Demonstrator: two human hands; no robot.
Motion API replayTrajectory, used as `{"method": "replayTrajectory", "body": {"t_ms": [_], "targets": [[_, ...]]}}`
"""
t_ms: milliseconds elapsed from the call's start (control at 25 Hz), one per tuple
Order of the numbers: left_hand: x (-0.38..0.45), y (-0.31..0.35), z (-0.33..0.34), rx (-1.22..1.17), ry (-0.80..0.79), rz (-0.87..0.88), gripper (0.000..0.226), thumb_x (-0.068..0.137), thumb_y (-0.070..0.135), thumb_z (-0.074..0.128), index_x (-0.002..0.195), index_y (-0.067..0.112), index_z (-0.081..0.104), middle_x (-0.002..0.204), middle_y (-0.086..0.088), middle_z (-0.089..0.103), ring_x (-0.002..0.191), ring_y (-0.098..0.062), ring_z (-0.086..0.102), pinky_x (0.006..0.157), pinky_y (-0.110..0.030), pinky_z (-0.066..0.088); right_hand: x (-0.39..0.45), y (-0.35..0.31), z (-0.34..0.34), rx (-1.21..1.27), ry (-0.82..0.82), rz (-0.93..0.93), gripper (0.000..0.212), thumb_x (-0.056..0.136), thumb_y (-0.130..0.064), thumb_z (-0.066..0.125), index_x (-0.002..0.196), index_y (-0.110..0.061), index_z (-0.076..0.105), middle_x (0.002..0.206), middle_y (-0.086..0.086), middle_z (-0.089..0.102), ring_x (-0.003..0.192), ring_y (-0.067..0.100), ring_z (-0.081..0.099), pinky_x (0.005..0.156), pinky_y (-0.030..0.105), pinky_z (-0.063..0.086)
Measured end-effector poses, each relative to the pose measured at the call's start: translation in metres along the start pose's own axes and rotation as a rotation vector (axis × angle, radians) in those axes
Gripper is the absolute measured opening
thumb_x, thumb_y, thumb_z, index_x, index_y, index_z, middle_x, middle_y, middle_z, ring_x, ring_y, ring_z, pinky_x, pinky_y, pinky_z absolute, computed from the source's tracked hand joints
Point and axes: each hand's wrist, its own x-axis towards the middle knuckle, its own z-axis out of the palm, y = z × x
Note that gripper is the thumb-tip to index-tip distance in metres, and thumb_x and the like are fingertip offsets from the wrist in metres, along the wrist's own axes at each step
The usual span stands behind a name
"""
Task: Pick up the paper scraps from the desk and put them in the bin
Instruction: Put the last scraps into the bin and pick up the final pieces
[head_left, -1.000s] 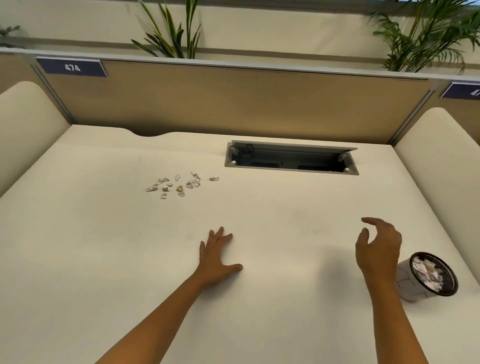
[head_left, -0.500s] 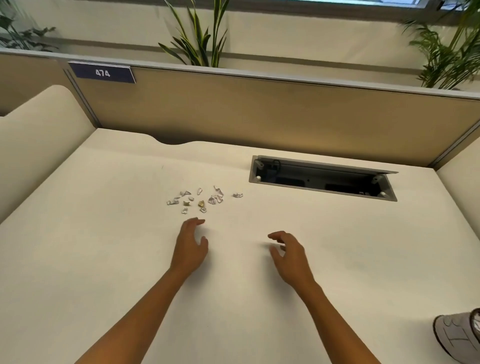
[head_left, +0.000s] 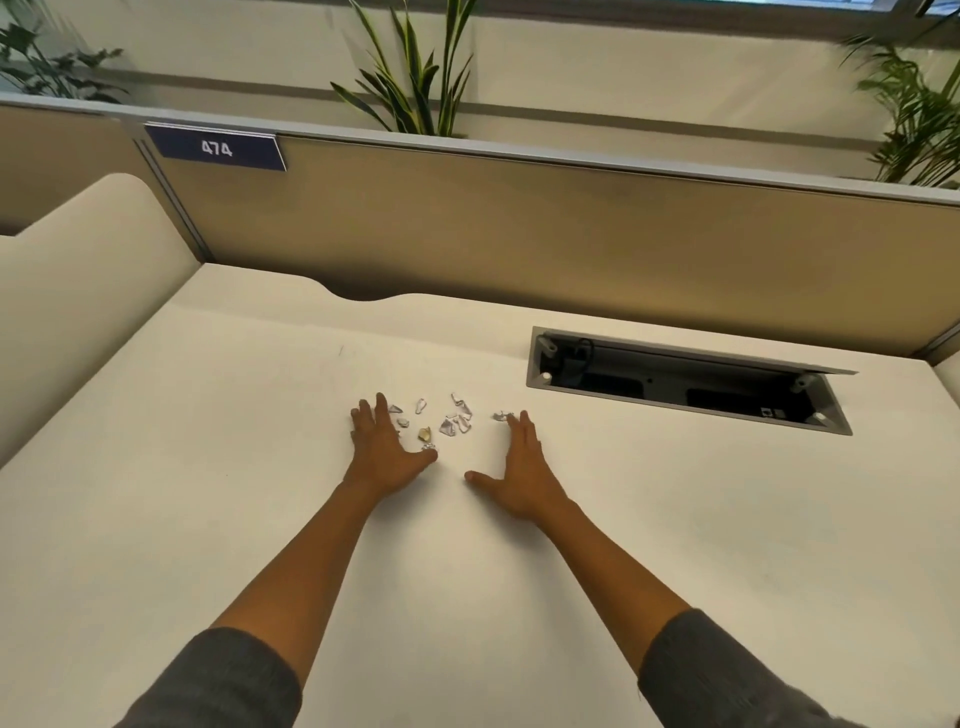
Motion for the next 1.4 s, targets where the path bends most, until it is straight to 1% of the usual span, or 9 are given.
{"method": "replayTrajectory", "body": {"t_ms": [200,320,480,640,760,960,1080,1240,1400], "targets": [[0.008,-0.006,0.005,-0.032,-0.008,0.105,0.117,0.073,0.047,0.080,0.155,0.018,0.002,0.159,-0.009,0.017,0.149,-0.026,0.013,0.121,-0.045,0.016,0.044,-0.020,0.007,-0.040,-0.098,-0.038,0.123,0.079,-0.055,0.073,0.156,-0.007,-0.010,0.164,0.006,-0.019,0.151,0.022,-0.017,0.124,0.038,-0.002],[0.010,-0.010,0.004,0.032,0.064,0.214,0.075,0.088,0.027,0.067,0.152,0.021,0.027,0.146,-0.006,0.039,0.136,-0.023,0.040,0.110,-0.038,0.037,0.059,-0.029,0.010,-0.154,-0.175,-0.108,0.116,0.084,-0.051,0.070,0.156,-0.007,-0.008,0.164,0.008,-0.016,0.152,0.023,-0.015,0.123,0.037,-0.005],[0.006,-0.010,0.001,0.130,0.135,0.239,0.031,0.095,0.019,0.055,0.124,0.020,0.065,0.134,-0.006,0.054,0.119,-0.026,0.057,0.096,-0.032,0.044,0.066,-0.039,0.014,-0.217,-0.229,-0.196,0.093,0.093,-0.038,0.064,0.158,-0.011,0.002,0.166,0.007,-0.007,0.153,0.024,-0.008,0.122,0.036,-0.004],[-0.007,-0.008,0.005,0.245,0.172,0.260,0.030,0.098,0.013,0.046,0.117,0.016,0.069,0.122,-0.004,0.062,0.105,-0.027,0.063,0.088,-0.035,0.050,0.058,-0.045,0.020,-0.269,-0.229,-0.297,0.050,0.101,-0.017,0.048,0.150,-0.015,0.037,0.162,0.006,0.021,0.149,0.024,0.020,0.118,0.037,0.020],[-0.020,-0.006,0.008,0.309,0.172,0.236,0.026,0.098,0.012,0.043,0.103,0.012,0.069,0.102,-0.005,0.061,0.089,-0.026,0.064,0.074,-0.038,0.052,0.042,-0.044,0.023,-0.266,-0.146,-0.345,0.028,0.100,-0.011,0.043,0.120,-0.013,0.062,0.126,0.010,0.053,0.111,0.027,0.053,0.086,0.038,0.043],[-0.047,0.003,0.014,0.346,0.164,0.214,0.025,0.096,0.008,0.044,0.088,0.006,0.068,0.088,-0.008,0.058,0.079,-0.026,0.059,0.067,-0.038,0.048,0.016,-0.029,0.026,-0.541,-0.047,-0.441,0.022,0.093,-0.002,0.046,0.100,-0.007,0.066,0.101,0.010,0.057,0.093,0.029,0.056,0.068,0.038,0.045],[-0.065,0.006,0.014,0.171,0.167,0.125,0.021,0.089,0.006,0.055,0.079,0.006,0.073,0.080,-0.010,0.065,0.075,-0.027,0.062,0.068,-0.035,0.049,-0.004,-0.022,0.022,-0.521,-0.040,-0.397,0.021,0.093,-0.001,0.046,0.099,-0.007,0.065,0.101,0.010,0.058,0.093,0.030,0.056,0.071,0.039,0.047],[-0.094,0.006,0.013,-0.259,0.144,-0.171,0.017,0.073,0.006,0.068,0.062,0.015,0.077,0.063,-0.005,0.071,0.062,-0.017,0.062,0.059,-0.021,0.046,-0.037,-0.005,0.003,-0.180,-0.058,-0.194,0.019,0.090,-0.006,0.056,0.098,-0.010,0.073,0.103,0.007,0.067,0.093,0.022,0.061,0.077,0.027,0.048],[-0.123,0.021,0.019,-0.616,0.031,-0.377,0.004,0.063,0.004,0.074,0.061,0.001,0.073,0.064,-0.009,0.066,0.064,-0.020,0.059,0.069,-0.028,0.048,-0.086,0.016,-0.028,0.180,-0.059,-0.042,0.010,0.087,-0.011,0.066,0.091,-0.012,0.075,0.086,-0.002,0.071,0.076,0.013,0.065,0.058,0.009,0.043]]}}
